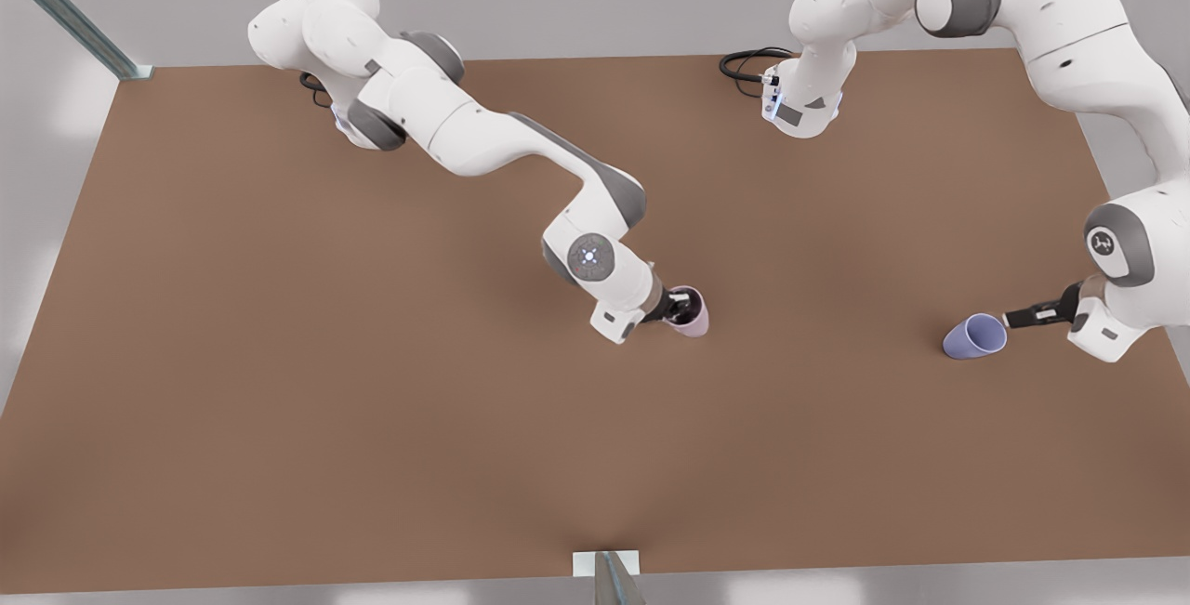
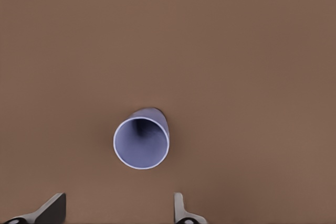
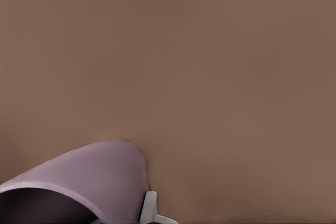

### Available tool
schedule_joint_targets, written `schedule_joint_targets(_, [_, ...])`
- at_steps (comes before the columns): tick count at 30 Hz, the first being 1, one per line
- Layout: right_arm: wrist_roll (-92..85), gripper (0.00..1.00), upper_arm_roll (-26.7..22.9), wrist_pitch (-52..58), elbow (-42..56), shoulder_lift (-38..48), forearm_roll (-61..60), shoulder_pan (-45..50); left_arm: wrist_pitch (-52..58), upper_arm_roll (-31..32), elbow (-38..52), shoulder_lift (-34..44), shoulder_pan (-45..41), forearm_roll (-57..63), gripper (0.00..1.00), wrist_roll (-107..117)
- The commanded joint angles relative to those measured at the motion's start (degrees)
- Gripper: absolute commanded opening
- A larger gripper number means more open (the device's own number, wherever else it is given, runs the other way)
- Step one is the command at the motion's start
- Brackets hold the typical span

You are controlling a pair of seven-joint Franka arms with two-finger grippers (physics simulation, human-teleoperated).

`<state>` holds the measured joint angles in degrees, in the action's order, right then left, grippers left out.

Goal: Stack the cups, with the pink cup at the bottom and the purple cup at the top

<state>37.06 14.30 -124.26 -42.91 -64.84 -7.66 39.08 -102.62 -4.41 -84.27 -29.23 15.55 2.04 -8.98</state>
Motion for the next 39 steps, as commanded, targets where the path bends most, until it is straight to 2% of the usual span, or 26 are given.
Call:
schedule_joint_targets(1, [24.2, 0.21, -0.4, -3.9, 0.1, -0.7, 0.5, 0.2, -7.4, 0.0, -0.5, -1.3, 0.7, -0.3, 1.0, -10.2])
schedule_joint_targets(5, [24.1, 0.21, -5.8, -1.0, 0.0, -1.5, 2.2, 2.3, -12.3, 0.0, -3.5, -2.9, 1.6, -0.3, 1.0, -10.2])
schedule_joint_targets(8, [23.8, 0.21, -5.9, 2.2, -0.1, -1.5, 9.2, 3.3, -12.7, 0.0, -3.6, -4.4, 2.8, -0.3, 1.0, -10.2])
schedule_joint_targets(12, [23.8, 0.21, -5.8, 5.0, -0.2, -2.0, 9.7, 3.6, -15.3, 0.0, -4.3, -6.7, 4.1, -0.1, 1.0, -12.3])
schedule_joint_targets(13, [23.8, 0.26, -5.8, 5.0, -0.2, -2.0, 9.7, 3.6, -15.3, 0.0, -4.3, -7.2, 4.1, -0.1, 1.0, -12.3])
schedule_joint_targets(15, [23.8, 0.79, -5.9, 4.8, -0.2, -2.0, 9.7, 4.0, -16.2, 0.0, -5.9, -7.4, 4.1, -0.1, 1.0, -12.3])
schedule_joint_targets(18, [23.8, 0.97, -5.9, 4.7, -0.2, -2.0, 9.7, 4.4, -18.8, 0.0, -7.6, -8.4, 4.4, -0.1, 1.0, -12.3])
schedule_joint_targets(19, [23.8, 1.0, -5.9, 5.0, -0.2, -2.0, 9.7, 4.5, -19.3, 0.0, -7.6, -8.7, 4.5, -0.1, 1.0, -12.3])
schedule_joint_targets(20, [23.9, 1.0, -5.9, 5.0, -0.2, -2.0, 9.7, 4.5, -19.4, 0.0, -7.9, -9.0, 4.5, -0.2, 1.0, -12.3])
schedule_joint_targets(21, [24.1, 1.0, -5.8, 5.0, -0.2, -1.9, 9.7, 4.5, -19.5, 0.0, -8.1, -9.0, 4.5, -0.3, 0.74, -12.0])
schedule_joint_targets(23, [24.2, 1.0, -5.4, 5.4, -0.2, 0.1, 9.1, 4.5, -19.0, 0.0, -8.5, -9.0, 4.4, -1.8, 0.46, -11.6])
schedule_joint_targets(26, [23.3, 1.0, -5.5, 15.9, -2.9, 12.5, 9.3, -1.8, -18.4, 0.0, -8.5, -9.1, 4.5, -3.0, 0.28, -11.4])
schedule_joint_targets(27, [23.2, 1.0, -5.6, 18.4, -8.5, 19.5, 9.4, -7.3, -18.3, 0.0, -8.5, -9.1, 4.5, -3.0, 0.25, -11.4])
schedule_joint_targets(29, [3.7, 1.0, -5.5, 18.7, -29.9, 38.5, 9.2, -21.0, -18.6, 0.1, -8.5, -9.1, 4.4, -3.0, 0.21, -11.4])
schedule_joint_targets(32, [-14.1, 1.0, -5.8, 27.8, -42.9, 52.8, 9.3, -33.5, -18.3, 0.1, -8.5, -8.7, 4.4, -3.0, 0.21, -11.4])
schedule_joint_targets(34, [-18.2, 1.0, -5.9, 28.7, -47.8, 58.1, 9.3, -37.0, -18.3, 0.7, -8.5, -7.4, 4.4, -3.0, 0.21, -11.3])
schedule_joint_targets(37, [-29.5, 1.0, -6.0, 28.6, -44.9, 52.7, 9.2, -43.5, -17.4, 2.0, -8.4, -5.0, 3.4, -2.9, 0.21, -10.0])
schedule_joint_targets(39, [-39.1, 1.0, -5.8, 26.4, -43.7, 52.4, 9.5, -42.9, -17.4, 2.4, -8.1, -4.4, 2.3, -2.9, 0.21, -8.4])
